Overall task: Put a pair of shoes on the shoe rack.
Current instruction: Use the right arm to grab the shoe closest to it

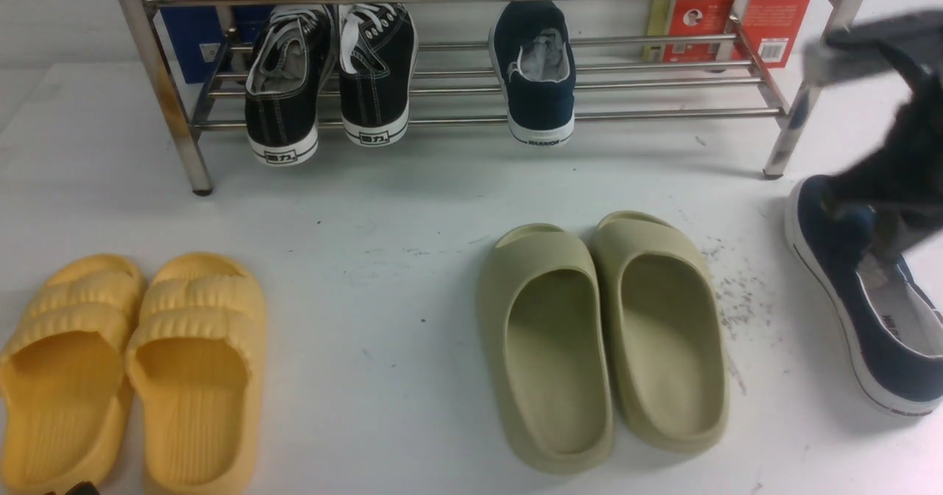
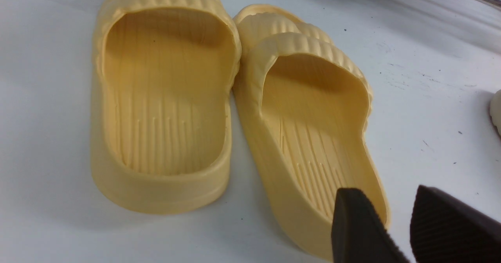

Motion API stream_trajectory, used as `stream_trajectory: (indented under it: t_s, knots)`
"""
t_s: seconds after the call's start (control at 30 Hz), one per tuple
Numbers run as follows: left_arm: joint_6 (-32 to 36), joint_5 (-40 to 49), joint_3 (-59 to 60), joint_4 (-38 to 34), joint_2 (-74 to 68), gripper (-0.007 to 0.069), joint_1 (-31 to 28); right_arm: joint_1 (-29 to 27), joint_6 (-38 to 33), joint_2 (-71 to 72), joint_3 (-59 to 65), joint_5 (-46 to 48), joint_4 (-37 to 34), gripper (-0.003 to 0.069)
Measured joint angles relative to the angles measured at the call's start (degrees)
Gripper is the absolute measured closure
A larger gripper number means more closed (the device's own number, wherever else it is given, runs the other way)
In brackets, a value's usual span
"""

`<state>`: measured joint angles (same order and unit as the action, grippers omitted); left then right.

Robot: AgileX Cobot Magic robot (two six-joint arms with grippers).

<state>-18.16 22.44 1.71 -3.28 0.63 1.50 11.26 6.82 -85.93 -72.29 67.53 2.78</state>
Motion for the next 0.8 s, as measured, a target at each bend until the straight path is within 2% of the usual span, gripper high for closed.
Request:
stream_trajectory:
  t_s: [0.07, 0.13, 0.17, 0.23, 0.37, 0.53, 0.63, 0.8]
  knots:
    - [0.00, 0.00, 0.00, 0.00, 0.00, 0.0396, 0.00, -2.65, 0.12, 1.10, 5.78, -4.56, -1.36, 0.0543]
    - [0.00, 0.00, 0.00, 0.00, 0.00, 0.0392, 0.00, -5.10, 0.12, 1.33, 11.21, -10.49, -3.39, 0.0464]
    - [0.00, 0.00, 0.00, 0.00, 0.00, 0.0392, 0.00, -5.28, 0.12, 1.33, 11.63, -10.49, -3.39, 0.0456]
    - [0.00, 0.00, 0.00, 0.00, 0.00, 0.0389, 0.00, -6.90, 0.12, 0.48, 15.66, -16.96, -4.81, 0.0340]
    - [0.00, 0.00, 0.00, 0.00, 0.00, 0.0386, 0.00, -7.26, 0.12, -2.01, 17.15, -22.24, -3.69, 0.0243]
    - [0.00, 0.00, 0.00, 0.00, 0.00, 0.0386, 0.00, -7.31, 0.13, -6.08, 17.15, -26.89, -2.78, 0.0236]
    - [0.00, 0.00, 0.00, 0.00, 0.00, 0.0386, 0.00, -7.31, 0.13, -8.61, 17.15, -27.52, -2.78, 0.0274]
    - [0.00, 0.00, 0.00, 0.00, 0.00, 0.0386, 0.00, -7.31, 0.13, -10.70, 17.15, -27.85, -1.58, 0.0394]
